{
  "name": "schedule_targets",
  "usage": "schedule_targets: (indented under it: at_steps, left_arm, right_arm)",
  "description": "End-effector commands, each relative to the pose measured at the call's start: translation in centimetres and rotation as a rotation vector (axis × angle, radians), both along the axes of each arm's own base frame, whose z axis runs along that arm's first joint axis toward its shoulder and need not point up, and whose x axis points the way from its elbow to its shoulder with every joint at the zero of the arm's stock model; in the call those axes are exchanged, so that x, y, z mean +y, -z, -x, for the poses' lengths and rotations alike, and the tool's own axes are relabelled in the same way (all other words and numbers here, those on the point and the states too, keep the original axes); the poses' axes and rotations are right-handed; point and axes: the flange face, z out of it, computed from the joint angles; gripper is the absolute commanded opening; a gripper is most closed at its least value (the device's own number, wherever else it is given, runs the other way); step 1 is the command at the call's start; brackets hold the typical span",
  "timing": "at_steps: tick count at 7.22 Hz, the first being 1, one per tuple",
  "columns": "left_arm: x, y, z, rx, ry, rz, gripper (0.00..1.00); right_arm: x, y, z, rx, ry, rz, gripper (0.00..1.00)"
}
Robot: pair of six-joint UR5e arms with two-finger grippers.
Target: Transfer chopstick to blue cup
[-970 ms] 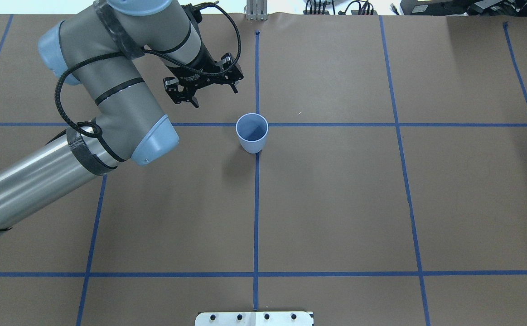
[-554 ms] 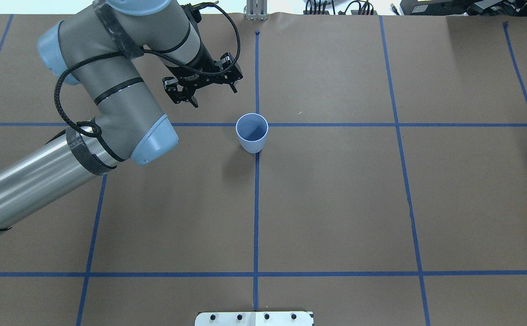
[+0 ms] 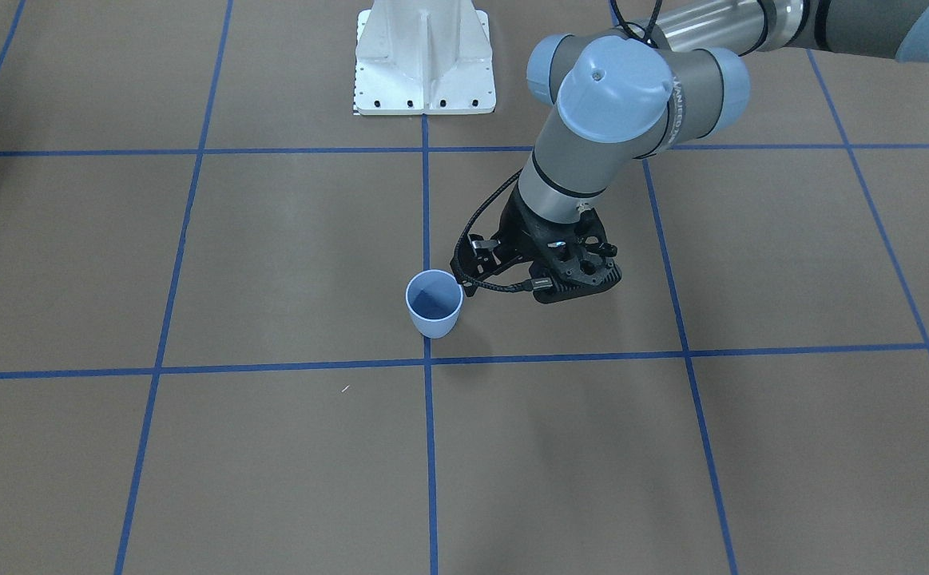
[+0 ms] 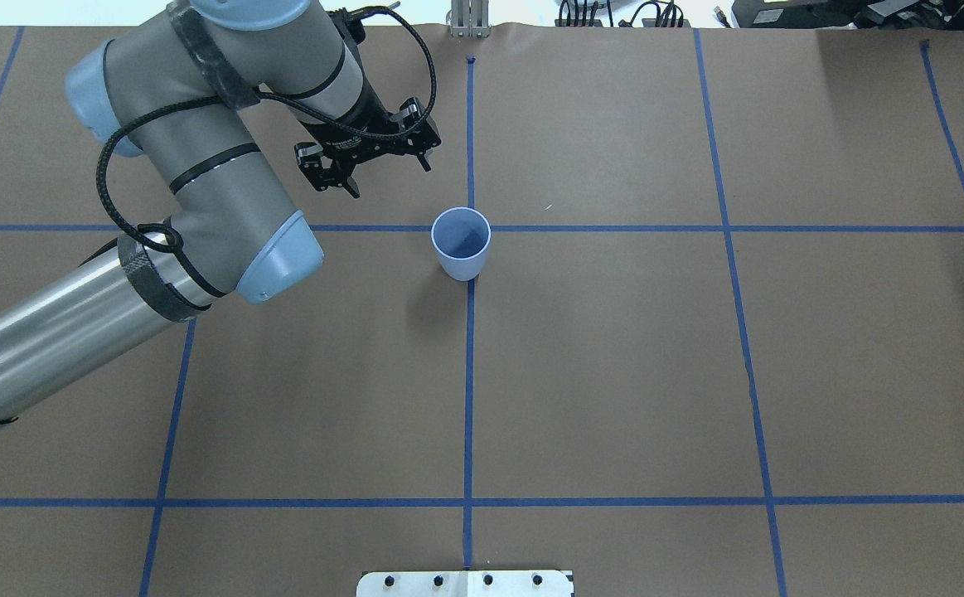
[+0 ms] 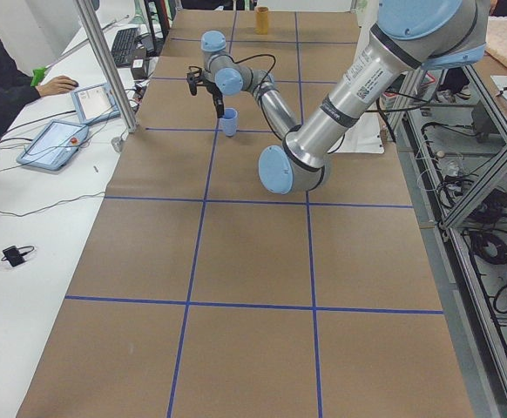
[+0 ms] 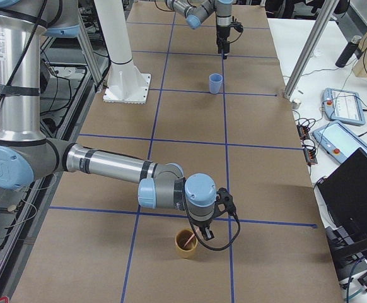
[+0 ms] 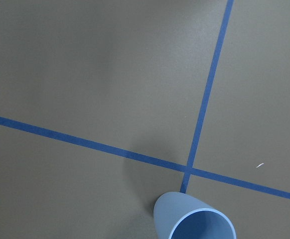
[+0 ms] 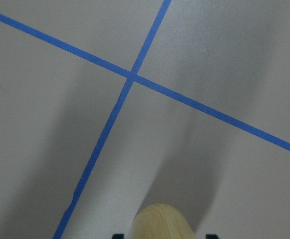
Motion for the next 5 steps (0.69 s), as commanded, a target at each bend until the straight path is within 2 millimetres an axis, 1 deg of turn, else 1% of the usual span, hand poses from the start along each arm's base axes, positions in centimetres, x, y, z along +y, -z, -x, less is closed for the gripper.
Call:
schedule_targets:
  at_steps: [1, 4, 5]
  left_arm:
    - [0.0, -0.03, 0.06, 0.0, 0.001, 0.0, 0.98]
    - [0.16, -0.15, 0.22, 0.001, 0.001, -0.001, 0.98]
    - [0.16, -0.37, 0.21, -0.001, 0.001, 0.001, 0.98]
  right_arm:
    - [-0.25, 0.17, 0.29, 0.0, 0.007, -0.005, 0.26]
    - [-0.61, 0.52, 0.54, 0.002, 0.012, -0.027, 0.26]
    - [-0.62, 0.54, 0.54, 0.002, 0.012, -0.029, 0.2]
